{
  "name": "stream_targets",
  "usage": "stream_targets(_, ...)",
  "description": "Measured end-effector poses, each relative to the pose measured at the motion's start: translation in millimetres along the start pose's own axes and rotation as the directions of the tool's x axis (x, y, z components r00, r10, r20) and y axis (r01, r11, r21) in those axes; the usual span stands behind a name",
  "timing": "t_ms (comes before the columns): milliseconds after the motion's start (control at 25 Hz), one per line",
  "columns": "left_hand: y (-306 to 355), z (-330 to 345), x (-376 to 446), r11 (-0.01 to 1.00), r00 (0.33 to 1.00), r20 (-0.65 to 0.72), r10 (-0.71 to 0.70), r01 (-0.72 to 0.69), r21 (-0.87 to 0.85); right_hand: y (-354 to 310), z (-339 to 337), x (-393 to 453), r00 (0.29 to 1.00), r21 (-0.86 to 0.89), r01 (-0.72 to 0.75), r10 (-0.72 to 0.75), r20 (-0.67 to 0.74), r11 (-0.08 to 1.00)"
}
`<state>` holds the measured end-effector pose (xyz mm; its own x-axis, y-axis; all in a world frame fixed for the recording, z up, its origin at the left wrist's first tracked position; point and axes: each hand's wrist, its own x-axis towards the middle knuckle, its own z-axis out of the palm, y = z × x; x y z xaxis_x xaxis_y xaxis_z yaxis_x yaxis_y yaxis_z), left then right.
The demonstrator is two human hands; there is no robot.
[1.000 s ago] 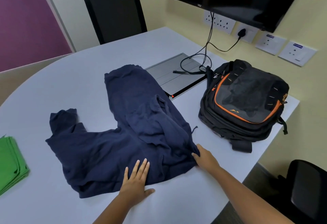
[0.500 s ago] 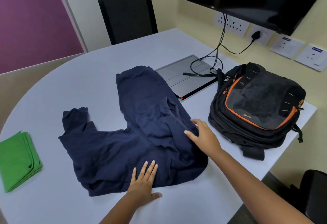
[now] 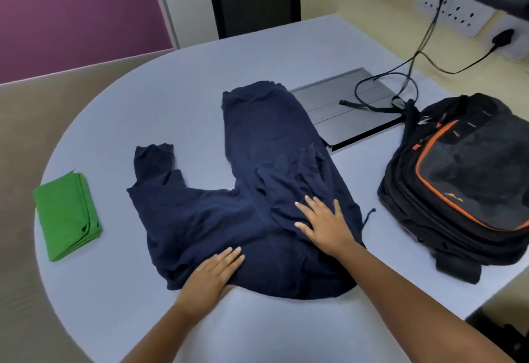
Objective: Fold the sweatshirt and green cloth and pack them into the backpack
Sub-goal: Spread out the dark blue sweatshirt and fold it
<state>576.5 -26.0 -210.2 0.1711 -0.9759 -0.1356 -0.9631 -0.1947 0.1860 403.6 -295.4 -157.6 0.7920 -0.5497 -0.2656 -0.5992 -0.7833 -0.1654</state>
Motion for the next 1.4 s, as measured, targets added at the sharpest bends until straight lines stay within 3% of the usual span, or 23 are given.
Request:
stream_targets(80,-19,0,-26,0.997,0.990,-0.137,-0.030,0.039,0.062,6,9,3,0.998,0.013,-0.038,0.038,-0.041,0.999)
stream_targets(120,-23,1,-37,0.991,0.968,-0.216,-0.124,0.133,0.027,5,11,5,0.997,0.002,-0.035,0.035,-0.072,0.999)
stream_targets(160,-23,-5,-48,0.947,0.907,-0.273,-0.321,0.313,-0.071,3,13,7,0.995,-0.013,-0.026,0.025,-0.100,1.000)
stream_targets(200,-18,-10,-54,0.804,0.747,-0.297,-0.594,0.542,-0.246,4,16,8,0.991,-0.026,-0.031,0.027,-0.133,0.999)
stream_targets(240,-8,-18,-53,0.528,0.482,-0.223,-0.847,0.721,-0.449,4,18,8,0.987,-0.027,-0.044,0.039,-0.155,0.999)
stream_targets(280,2,-28,-50,0.223,0.235,-0.061,-0.970,0.761,-0.609,4,19,8,0.985,-0.019,-0.050,0.046,-0.169,0.999)
stream_targets(320,10,-35,-44,0.038,0.115,0.068,-0.991,0.732,-0.681,4,19,8,0.983,-0.011,-0.049,0.046,-0.177,0.999)
stream_targets(400,23,-45,-30,-0.096,0.137,0.229,-0.964,0.623,-0.776,5,20,8,0.982,-0.002,-0.037,0.036,-0.186,0.999)
stream_targets(440,23,-47,-20,-0.217,0.149,0.341,-0.928,0.527,-0.822,4,20,8,0.981,-0.006,-0.035,0.033,-0.190,0.999)
stream_targets(480,21,-52,-8,-0.421,0.140,0.496,-0.857,0.364,-0.831,3,20,9,0.982,-0.010,-0.034,0.032,-0.186,0.999)
stream_targets(560,22,-64,7,-0.750,0.249,0.741,-0.624,0.076,-0.657,3,20,9,0.982,-0.015,-0.040,0.037,-0.185,0.999)
stream_targets(600,22,-67,10,-0.815,0.301,0.776,-0.554,-0.004,-0.580,3,21,9,0.982,-0.017,-0.042,0.038,-0.186,0.999)
stream_targets(720,24,-70,8,-0.806,0.281,0.757,-0.589,-0.273,-0.526,3,15,7,0.987,-0.010,-0.043,0.041,-0.158,0.999)
stream_targets(800,21,-79,5,-0.792,0.390,0.699,-0.599,-0.412,-0.449,1,10,5,0.989,-0.014,-0.047,0.044,-0.140,0.999)
stream_targets(880,20,-98,13,-0.818,0.552,0.605,-0.574,-0.351,-0.457,1,12,5,0.988,-0.019,-0.061,0.058,-0.141,0.998)
stream_targets(960,19,-117,29,-0.788,0.624,0.534,-0.571,-0.234,-0.570,1,13,6,0.989,-0.011,-0.065,0.063,-0.131,0.998)
stream_targets(1080,6,-132,38,-0.706,0.603,0.448,-0.660,-0.292,-0.645,1,14,5,0.987,-0.006,-0.033,0.032,-0.158,0.999)
stream_targets(1200,-7,-135,25,-0.753,0.691,0.357,-0.629,-0.425,-0.503,3,15,2,0.983,0.044,-0.032,0.040,-0.178,0.999)
stream_targets(1400,-8,-134,33,-0.788,0.656,0.454,-0.603,-0.400,-0.468,1,13,-1,0.985,0.011,-0.080,0.081,-0.156,0.997)
